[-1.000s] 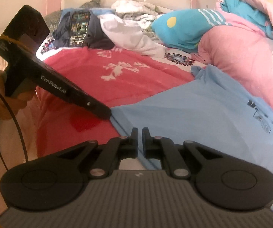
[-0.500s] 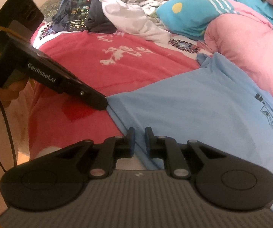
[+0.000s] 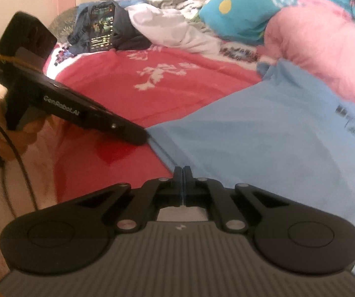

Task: Fold clothes

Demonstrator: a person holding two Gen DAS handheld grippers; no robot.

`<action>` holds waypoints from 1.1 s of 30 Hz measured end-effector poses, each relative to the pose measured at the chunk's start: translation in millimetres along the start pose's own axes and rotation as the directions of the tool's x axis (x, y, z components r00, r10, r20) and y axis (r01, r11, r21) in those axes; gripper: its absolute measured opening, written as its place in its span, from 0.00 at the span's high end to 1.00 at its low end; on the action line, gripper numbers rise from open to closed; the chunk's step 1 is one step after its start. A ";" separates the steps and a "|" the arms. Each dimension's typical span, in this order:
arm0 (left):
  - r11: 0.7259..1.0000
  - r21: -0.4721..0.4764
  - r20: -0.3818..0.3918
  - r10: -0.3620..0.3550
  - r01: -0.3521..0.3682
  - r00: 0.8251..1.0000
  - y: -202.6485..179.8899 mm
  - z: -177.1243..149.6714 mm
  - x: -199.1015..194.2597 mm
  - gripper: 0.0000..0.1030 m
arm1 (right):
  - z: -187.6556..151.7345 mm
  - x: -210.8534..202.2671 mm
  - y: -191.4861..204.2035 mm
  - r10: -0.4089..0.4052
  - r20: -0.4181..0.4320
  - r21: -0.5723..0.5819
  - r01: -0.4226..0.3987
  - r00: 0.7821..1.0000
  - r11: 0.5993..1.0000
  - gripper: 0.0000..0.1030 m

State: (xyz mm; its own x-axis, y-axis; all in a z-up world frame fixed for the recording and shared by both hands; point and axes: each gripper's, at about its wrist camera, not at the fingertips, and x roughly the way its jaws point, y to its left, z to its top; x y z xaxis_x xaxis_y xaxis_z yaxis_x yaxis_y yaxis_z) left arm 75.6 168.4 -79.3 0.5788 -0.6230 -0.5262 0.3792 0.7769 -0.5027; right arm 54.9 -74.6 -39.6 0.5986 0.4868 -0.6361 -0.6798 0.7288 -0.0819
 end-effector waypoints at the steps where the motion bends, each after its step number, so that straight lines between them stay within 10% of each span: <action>1: 1.000 -0.003 -0.001 -0.001 0.001 1.000 0.4 0.1 0.1 0.97 | 1.9 -1.7 2.6 -0.003 0.018 -0.020 0.003 1.000 1.000 0.98; 9: 1.000 0.001 -0.004 0.003 -0.003 1.000 1.2 0.3 1.0 0.97 | 13.0 15.6 18.9 -0.002 0.017 -0.178 0.005 1.000 0.984 0.78; 19: 1.000 0.012 -0.003 0.010 -0.010 1.000 0.3 -0.6 2.0 0.97 | 15.8 28.8 1.8 0.047 0.013 -0.011 -0.047 0.999 0.999 0.95; 33: 1.000 0.015 -0.002 0.012 -0.012 1.000 -0.7 -1.5 2.5 0.96 | 17.1 30.2 -9.9 0.109 0.032 0.116 -0.112 0.994 0.987 0.88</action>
State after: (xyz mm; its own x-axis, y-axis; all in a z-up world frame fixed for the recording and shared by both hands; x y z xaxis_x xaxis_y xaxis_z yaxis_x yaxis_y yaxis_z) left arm 75.7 166.2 -81.2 0.5819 -0.6136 -0.5338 0.3831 0.7858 -0.4856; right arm 87.0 -58.9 -44.8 0.5341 0.5786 -0.6164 -0.6890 0.7204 0.0793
